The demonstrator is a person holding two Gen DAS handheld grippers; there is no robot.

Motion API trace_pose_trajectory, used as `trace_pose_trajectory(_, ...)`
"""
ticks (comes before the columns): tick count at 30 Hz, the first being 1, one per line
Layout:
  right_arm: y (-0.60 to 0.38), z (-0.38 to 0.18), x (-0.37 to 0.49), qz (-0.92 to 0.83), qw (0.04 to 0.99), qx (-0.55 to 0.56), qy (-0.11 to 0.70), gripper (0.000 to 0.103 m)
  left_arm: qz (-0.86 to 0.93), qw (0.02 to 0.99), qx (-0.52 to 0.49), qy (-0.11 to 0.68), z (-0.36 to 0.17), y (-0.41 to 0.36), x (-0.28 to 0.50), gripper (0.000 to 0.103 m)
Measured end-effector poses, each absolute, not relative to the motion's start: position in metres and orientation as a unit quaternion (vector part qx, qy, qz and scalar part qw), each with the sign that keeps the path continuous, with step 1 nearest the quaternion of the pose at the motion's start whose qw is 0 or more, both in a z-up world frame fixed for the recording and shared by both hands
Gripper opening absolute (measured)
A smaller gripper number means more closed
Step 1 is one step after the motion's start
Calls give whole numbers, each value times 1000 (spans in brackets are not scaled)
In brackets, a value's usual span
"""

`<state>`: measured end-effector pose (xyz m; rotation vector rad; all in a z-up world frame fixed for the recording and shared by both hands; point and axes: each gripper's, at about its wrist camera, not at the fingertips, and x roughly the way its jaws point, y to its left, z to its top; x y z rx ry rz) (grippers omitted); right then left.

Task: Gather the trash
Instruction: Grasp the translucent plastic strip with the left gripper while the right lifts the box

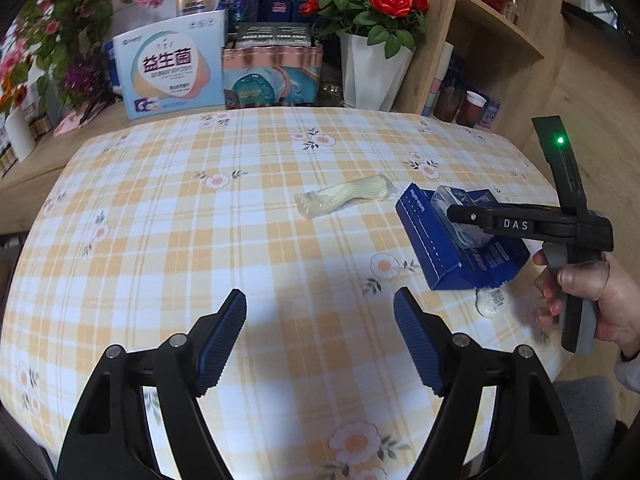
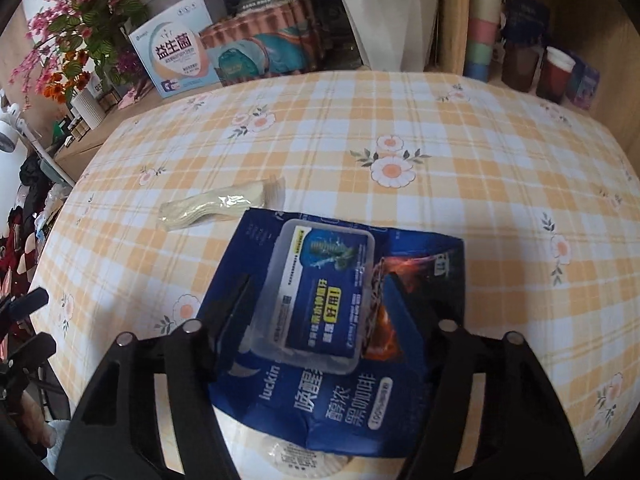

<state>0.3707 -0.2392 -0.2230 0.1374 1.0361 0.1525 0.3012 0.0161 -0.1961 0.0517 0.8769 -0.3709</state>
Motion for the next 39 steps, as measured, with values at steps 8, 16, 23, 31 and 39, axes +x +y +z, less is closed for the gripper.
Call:
trace_pose_trajectory(8, -250, -220, 366, 81, 864, 92, 489, 58, -224, 877, 53, 423, -207, -4, 372, 74)
trace_pose_trajectory(16, -267, -215, 358, 76, 870, 112, 475, 58, -279, 846, 103, 442, -222, -34, 426, 63)
trace_pose_trajectory(23, -268, -213, 346, 84, 874, 128, 461, 58, -290, 824, 124, 470, -240, -58, 457, 57)
trace_pose_trajectory(31, -272, -207, 327, 83, 879, 147, 447, 58, -279, 806, 161, 496, -259, -78, 460, 23)
trace_pose_trajectory(39, -283, -204, 303, 86, 873, 189, 441, 58, -222, 838, 102, 488, -246, -38, 421, 17)
